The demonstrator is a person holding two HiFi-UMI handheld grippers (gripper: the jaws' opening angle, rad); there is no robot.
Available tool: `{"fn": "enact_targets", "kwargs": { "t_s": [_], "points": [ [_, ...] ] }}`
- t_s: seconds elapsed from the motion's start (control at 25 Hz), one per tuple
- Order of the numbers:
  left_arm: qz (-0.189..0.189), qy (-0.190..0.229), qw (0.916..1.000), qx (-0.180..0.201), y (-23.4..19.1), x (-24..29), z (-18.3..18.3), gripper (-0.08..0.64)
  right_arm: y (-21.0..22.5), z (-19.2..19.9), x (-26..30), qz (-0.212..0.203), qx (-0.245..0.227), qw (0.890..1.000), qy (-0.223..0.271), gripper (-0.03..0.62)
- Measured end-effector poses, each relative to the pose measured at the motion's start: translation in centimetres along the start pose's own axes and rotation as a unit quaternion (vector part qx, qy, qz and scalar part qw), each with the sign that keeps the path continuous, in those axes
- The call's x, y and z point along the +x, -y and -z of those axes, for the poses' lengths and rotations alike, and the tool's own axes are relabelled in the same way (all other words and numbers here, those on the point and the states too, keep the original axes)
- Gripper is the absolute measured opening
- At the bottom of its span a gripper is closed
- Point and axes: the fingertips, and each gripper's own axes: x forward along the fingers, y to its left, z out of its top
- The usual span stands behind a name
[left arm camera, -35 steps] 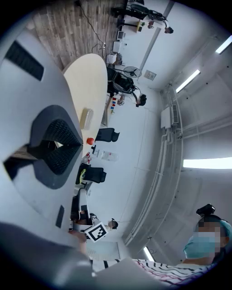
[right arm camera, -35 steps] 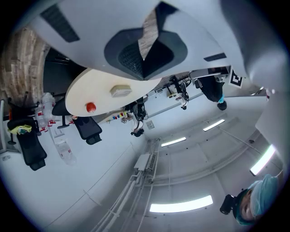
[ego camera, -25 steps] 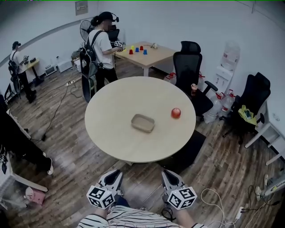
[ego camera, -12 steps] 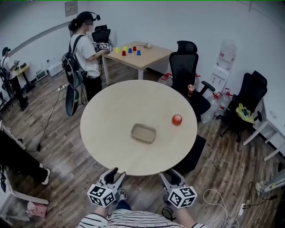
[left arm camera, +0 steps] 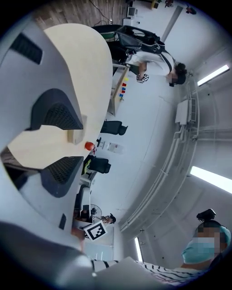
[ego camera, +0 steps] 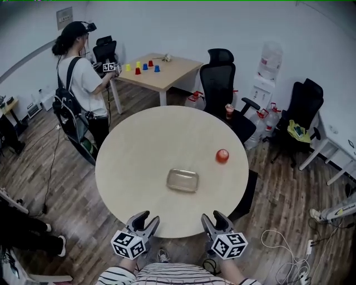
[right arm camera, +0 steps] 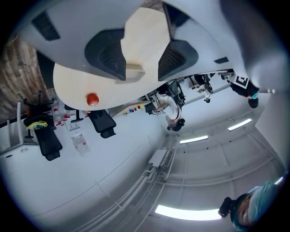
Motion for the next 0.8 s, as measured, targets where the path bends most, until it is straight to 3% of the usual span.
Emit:
{"fn": "enact_targets", "kwargs": {
  "t_s": [0.36,0.8],
  "points": [
    [0.061,-0.032,0.9975,0.014,-6.5,1.6,-0.5,0.161,-2.2,1.2,4.0,0.066,0.015,0.997,0.022,0.216],
    [0.081,-0.045,0.9957,0.009,-8.3,7.6,-0.6,0.161,0.7,0.7,6.6,0.108,0.026,0.994,0.014,0.216]
  ]
}}
